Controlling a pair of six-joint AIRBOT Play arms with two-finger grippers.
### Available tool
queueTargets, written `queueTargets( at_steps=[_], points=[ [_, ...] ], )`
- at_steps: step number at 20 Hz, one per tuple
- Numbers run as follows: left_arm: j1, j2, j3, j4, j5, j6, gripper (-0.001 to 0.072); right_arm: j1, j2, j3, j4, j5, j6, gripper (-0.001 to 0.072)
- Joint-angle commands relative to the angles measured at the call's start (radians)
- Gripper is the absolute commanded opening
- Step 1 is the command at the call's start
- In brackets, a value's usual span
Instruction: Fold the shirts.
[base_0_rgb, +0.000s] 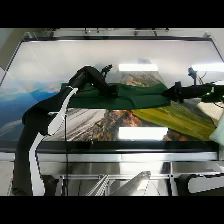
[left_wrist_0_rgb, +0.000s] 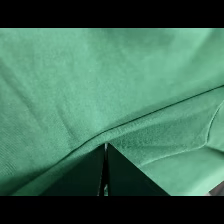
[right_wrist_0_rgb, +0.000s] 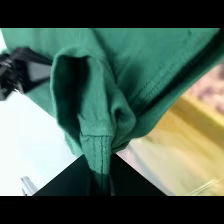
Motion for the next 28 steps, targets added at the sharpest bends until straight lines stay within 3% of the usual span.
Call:
queueTargets(
  at_steps=[1, 4, 9, 14, 19, 23, 25, 28],
  points=[
    [-0.038, -0.004, 0.018, -0.098, 0.004, -0.011, 0.0016, -0.101, 0.044, 0.001, -0.003, 0.066, -0.008, 0.0021],
    [-0.034, 0.039, 0.153, -0.280, 0.038, 0.017, 0.0016, -0.121, 0.087, 0.001, 0.052, 0.095, -0.013, 0.0022],
    [0.092, 0.344, -0.004, -0.288, 0.141, 0.130, 0.0017, -0.069, 0.222, 0.002, 0.263, 0.090, -0.042, 0.0021],
    [0.276, 0.550, -0.319, -0.288, 0.248, 0.209, 0.0017, 0.357, 0.330, 0.034, 0.318, -0.196, -0.041, 0.0021],
    [0.435, 0.764, -0.668, -0.289, 0.246, 0.298, 0.0017, 0.799, 0.079, 0.143, 0.328, -0.480, -0.036, 0.0021],
    [0.534, 0.906, -0.865, -0.289, 0.223, 0.352, 0.0017, 0.986, -0.259, 0.373, 0.354, -0.470, -0.026, 0.0025],
    [0.580, 0.964, -0.934, -0.289, 0.183, 0.362, 0.0018, 1.003, -0.371, 0.468, 0.391, -0.378, -0.026, 0.0457],
    [0.650, 1.023, -0.993, -0.289, 0.177, 0.381, 0.0018, 0.942, -0.370, 0.483, 0.420, -0.248, -0.030, 0.0458]
  ],
)
